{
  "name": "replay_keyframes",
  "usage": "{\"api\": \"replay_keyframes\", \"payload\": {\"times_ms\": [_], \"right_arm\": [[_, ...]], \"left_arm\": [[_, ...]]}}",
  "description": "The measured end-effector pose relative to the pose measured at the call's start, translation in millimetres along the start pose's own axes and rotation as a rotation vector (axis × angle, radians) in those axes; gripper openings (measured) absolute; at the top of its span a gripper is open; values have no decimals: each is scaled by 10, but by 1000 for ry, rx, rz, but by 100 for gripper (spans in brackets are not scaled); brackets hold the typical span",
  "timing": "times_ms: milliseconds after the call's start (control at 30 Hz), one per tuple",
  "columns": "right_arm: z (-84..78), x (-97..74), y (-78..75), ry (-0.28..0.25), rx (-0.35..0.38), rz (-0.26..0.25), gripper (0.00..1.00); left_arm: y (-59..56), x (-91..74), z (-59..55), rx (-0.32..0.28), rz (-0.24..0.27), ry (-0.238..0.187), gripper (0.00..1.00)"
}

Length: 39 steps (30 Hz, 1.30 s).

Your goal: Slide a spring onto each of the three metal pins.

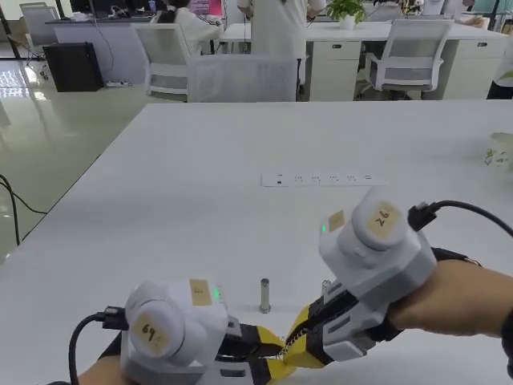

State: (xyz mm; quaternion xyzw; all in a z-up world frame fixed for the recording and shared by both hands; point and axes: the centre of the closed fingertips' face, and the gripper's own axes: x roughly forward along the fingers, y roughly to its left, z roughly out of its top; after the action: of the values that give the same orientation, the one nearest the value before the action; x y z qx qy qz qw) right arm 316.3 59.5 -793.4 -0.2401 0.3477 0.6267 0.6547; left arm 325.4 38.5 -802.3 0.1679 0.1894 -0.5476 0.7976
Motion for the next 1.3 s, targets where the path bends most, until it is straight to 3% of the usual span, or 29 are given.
{"api": "replay_keyframes", "payload": {"times_ms": [200, 667, 1300], "right_arm": [[16, -27, -33, 9, -7, -14, 8], [-33, -141, -167, 26, 3, -52, 8], [-172, -346, -399, 77, 18, -92, 8]], "left_arm": [[28, -7, 21, -24, 14, -12, 5], [98, -74, -21, -102, 44, -28, 35], [238, -405, -192, -164, 144, -39, 50]]}}
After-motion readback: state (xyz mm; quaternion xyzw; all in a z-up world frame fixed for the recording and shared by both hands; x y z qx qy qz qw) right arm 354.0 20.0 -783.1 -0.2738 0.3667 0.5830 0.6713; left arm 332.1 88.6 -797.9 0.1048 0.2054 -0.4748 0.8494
